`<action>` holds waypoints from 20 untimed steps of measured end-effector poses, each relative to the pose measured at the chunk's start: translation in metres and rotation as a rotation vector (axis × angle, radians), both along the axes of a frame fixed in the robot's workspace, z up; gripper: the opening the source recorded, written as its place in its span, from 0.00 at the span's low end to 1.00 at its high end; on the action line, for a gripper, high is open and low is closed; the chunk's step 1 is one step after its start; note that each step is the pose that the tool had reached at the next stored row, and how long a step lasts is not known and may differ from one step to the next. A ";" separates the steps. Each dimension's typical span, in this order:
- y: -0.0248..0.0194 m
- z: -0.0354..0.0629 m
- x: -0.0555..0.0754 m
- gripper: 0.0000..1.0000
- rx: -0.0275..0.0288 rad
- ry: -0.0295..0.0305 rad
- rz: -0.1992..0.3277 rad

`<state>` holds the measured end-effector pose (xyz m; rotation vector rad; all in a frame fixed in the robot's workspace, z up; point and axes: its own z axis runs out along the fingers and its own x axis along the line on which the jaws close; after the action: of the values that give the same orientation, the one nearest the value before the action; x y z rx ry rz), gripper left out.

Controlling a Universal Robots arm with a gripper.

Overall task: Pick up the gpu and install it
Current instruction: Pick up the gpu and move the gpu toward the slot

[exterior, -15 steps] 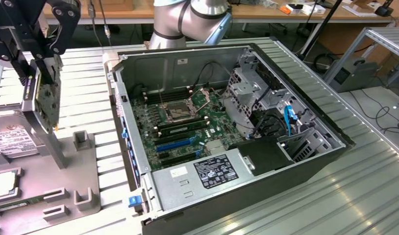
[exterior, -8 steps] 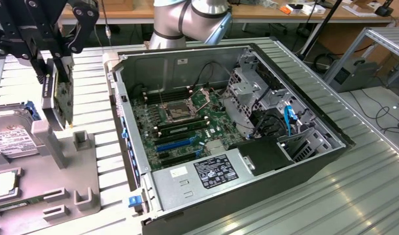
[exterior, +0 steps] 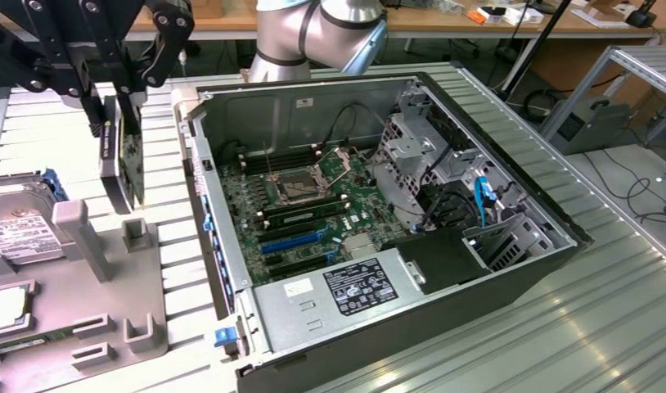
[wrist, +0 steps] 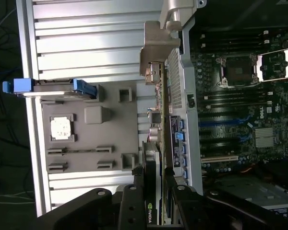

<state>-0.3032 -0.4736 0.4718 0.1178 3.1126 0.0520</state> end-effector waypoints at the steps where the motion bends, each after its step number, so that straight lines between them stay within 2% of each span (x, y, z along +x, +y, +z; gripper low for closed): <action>1: 0.0000 0.0000 0.002 0.27 0.0000 -0.0001 0.000; 13: 0.0000 0.0000 0.030 0.27 -0.0001 -0.0001 0.000; 20: 0.0000 -0.0001 0.041 0.27 -0.0001 -0.0001 0.000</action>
<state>-0.2622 -0.4736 0.4717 0.1178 3.1125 0.0518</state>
